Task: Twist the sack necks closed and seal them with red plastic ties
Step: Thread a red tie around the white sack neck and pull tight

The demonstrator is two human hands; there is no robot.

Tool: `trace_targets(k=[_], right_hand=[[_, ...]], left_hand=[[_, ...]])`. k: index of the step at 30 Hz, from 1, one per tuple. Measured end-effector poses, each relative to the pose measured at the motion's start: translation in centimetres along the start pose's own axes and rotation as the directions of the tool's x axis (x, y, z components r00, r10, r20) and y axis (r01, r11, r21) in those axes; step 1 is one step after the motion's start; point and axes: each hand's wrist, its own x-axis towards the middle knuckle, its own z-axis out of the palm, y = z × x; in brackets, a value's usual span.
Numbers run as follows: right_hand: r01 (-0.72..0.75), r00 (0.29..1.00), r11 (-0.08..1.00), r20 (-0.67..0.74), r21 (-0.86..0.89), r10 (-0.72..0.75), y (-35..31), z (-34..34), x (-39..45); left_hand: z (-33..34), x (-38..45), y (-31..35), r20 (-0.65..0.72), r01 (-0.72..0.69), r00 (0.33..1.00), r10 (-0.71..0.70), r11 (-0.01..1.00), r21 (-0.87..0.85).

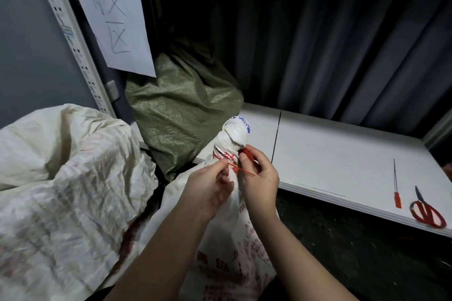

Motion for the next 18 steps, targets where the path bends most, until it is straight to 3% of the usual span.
trace_targets(k=[4,8,14,18], right_hand=[[-0.027,1.0,1.0,0.009,-0.001,0.027,0.4,0.4,-0.1],[-0.042,0.998,0.999,0.044,0.023,0.04,0.0,0.4,-0.1],[-0.124,0.986,0.981,0.132,0.148,0.105,-0.6,-0.4,-0.1],[-0.187,0.975,0.954,0.163,0.235,0.151,-0.8,-0.6,0.0]], left_hand=[[-0.2,0.1,-0.1,0.069,-0.056,0.996,0.051,0.996,0.075],[-0.2,0.1,0.0,0.113,-0.1,0.989,0.099,0.995,0.004],[-0.6,0.6,-0.2,0.085,-0.248,0.964,0.254,0.966,-0.072],[-0.5,0.7,-0.3,0.07,-0.36,0.93,0.36,0.933,-0.015]])
